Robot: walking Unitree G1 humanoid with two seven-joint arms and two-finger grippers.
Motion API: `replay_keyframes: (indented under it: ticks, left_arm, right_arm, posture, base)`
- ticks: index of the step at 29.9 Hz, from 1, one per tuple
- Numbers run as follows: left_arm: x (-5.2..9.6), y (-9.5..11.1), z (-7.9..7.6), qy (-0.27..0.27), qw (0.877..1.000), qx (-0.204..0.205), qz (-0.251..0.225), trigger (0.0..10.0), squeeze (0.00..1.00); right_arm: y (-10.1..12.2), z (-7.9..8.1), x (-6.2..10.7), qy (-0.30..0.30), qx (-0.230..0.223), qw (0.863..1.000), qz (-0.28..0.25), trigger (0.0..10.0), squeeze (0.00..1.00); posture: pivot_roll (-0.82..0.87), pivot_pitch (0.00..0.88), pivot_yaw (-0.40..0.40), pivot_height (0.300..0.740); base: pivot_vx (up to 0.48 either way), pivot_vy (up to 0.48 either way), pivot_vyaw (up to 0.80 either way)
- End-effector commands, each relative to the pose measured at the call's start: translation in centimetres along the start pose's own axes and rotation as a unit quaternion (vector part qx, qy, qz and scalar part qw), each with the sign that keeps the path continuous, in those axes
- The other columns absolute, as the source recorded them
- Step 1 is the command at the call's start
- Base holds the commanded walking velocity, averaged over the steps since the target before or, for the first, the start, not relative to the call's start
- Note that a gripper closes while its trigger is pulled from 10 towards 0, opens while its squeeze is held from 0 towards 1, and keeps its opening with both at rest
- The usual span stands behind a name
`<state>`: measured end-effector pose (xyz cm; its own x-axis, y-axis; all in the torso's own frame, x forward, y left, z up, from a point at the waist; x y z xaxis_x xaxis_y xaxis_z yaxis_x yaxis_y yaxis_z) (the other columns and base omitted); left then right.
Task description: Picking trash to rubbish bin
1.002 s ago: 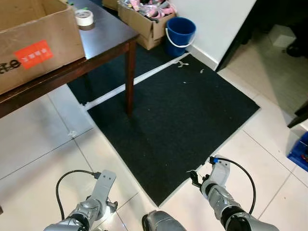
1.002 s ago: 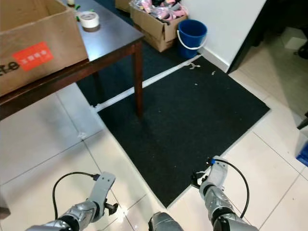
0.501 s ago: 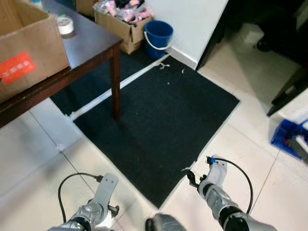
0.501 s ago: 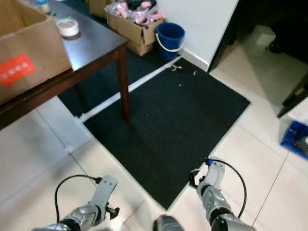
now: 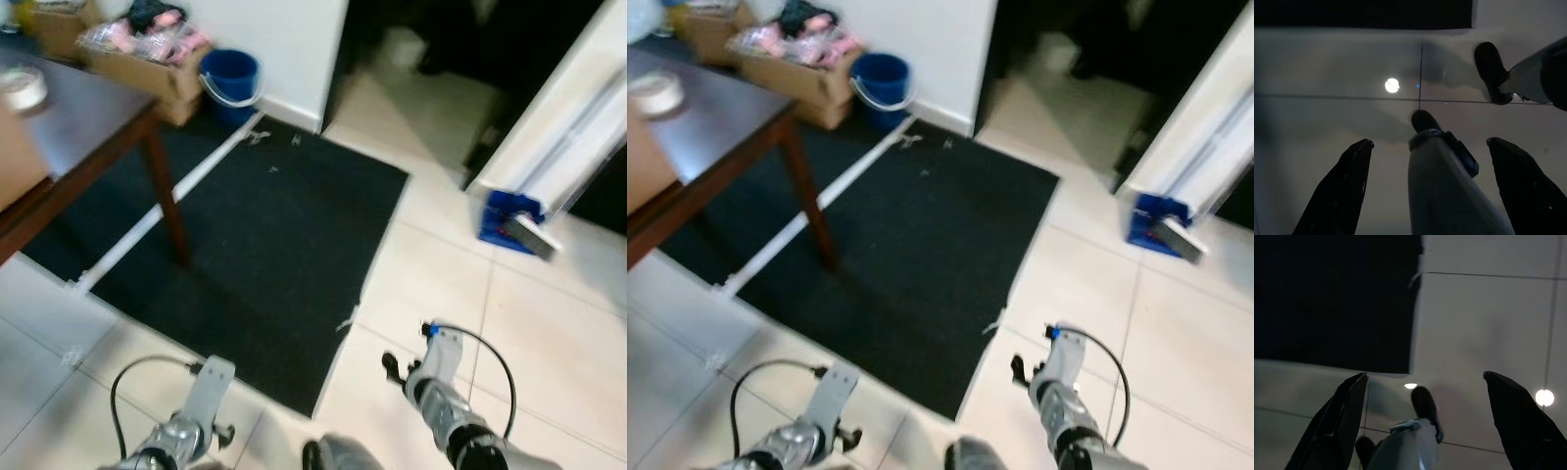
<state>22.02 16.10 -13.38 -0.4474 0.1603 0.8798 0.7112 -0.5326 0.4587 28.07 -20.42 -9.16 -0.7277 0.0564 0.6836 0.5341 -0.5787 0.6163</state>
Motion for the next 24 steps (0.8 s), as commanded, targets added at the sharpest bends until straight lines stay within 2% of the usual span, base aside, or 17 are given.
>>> replay_keyframes:
  ticks: [1,8,24]
  left_arm:
    - [0.0,-0.3,-0.3,-0.005,1.0,-0.005,0.003,10.0,0.0]
    - [-0.1,-0.2,-0.6,-0.006,1.0,-0.005,0.003,10.0,0.0]
    - [-0.4,0.5,-2.2,-0.014,1.0,-0.002,0.001,10.0,0.0]
  right_arm:
    - [-0.4,-0.5,0.1,-0.007,-0.001,1.0,0.007,10.0,0.0]
    - [-0.4,-0.5,0.1,-0.007,-0.002,1.0,0.007,10.0,0.0]
    - [-0.3,-0.5,0.1,-0.008,-0.003,1.0,0.007,10.0,0.0]
  posture:
    - [0.12,0.093,-0.048,0.74]
    - [0.12,0.093,-0.048,0.74]
    - [0.11,0.104,-0.046,0.74]
  base:
    - [0.0,0.0,-0.76]
    - [0.0,0.0,-0.76]
    - [0.0,0.0,-0.76]
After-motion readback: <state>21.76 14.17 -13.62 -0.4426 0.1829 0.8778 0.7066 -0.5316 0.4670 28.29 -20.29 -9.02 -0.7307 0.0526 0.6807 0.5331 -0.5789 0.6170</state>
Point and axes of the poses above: a point about 5 cm out from each wrist's last joint towards the gripper, its own x axis pointing back from the gripper into the wrist, its own y axis along the axis of the wrist's last joint, z = x × y, the point moved 6 cm from there along -x, pointing out of the wrist towards the gripper, and after that the axes turned 13 degrees about -x, right-handed, at the moved point
